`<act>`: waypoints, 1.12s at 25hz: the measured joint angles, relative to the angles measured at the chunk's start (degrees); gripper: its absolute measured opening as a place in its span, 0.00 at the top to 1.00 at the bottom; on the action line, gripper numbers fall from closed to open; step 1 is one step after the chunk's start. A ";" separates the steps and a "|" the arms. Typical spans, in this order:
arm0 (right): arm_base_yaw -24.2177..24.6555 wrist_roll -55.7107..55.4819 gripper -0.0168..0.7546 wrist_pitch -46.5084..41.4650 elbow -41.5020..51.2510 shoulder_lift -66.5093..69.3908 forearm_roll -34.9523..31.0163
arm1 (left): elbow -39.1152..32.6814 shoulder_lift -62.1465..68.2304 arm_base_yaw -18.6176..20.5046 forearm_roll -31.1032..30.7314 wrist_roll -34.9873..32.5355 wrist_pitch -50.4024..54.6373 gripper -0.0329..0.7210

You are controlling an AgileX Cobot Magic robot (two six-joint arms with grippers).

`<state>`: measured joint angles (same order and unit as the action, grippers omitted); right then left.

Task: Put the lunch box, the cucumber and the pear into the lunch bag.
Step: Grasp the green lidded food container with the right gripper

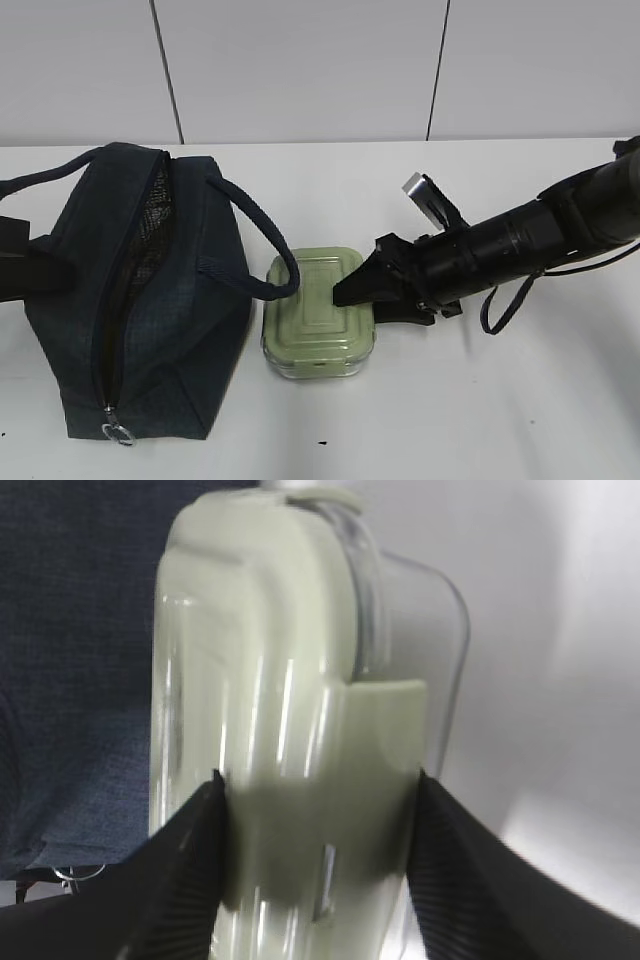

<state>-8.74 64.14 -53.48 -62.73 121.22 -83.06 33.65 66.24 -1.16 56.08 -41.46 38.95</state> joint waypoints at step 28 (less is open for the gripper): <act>9.73 1.18 0.46 -9.97 -3.02 0.32 1.89 | 0.00 0.00 0.00 0.00 0.00 -0.11 0.98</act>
<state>1.00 65.32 -63.45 -65.76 121.54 -81.17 33.65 66.24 -1.16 56.08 -41.46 38.83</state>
